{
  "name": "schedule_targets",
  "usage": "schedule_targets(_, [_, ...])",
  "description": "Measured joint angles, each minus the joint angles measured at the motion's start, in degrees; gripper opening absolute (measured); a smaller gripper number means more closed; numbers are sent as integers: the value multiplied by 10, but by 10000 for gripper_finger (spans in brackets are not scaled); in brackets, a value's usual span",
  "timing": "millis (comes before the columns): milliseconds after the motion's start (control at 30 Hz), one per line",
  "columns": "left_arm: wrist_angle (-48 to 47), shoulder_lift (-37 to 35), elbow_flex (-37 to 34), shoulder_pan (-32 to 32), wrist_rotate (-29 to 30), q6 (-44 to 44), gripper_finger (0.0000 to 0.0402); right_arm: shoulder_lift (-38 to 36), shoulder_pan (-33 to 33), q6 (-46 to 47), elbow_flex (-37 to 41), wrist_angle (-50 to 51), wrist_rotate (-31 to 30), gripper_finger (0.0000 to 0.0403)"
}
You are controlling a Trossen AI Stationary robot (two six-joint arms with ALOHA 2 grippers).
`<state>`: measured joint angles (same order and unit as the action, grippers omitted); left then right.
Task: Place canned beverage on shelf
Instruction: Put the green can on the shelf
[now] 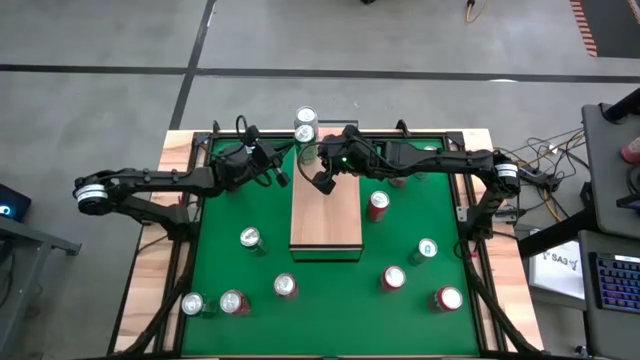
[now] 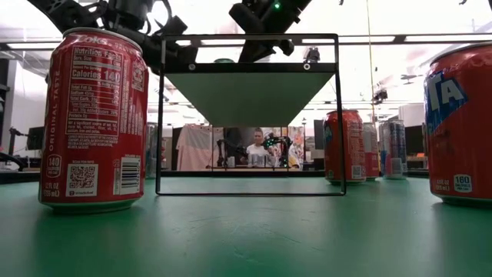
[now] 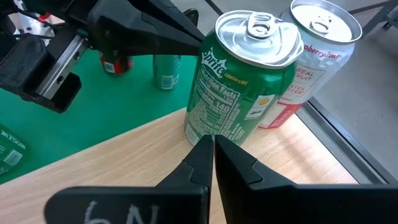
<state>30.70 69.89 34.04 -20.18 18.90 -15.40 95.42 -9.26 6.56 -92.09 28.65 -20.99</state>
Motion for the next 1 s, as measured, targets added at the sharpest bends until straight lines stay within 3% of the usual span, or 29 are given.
schedule_targets(1000, [-1,-16,0,4,-14,22,0,0,0,-1,1,0,0,9])
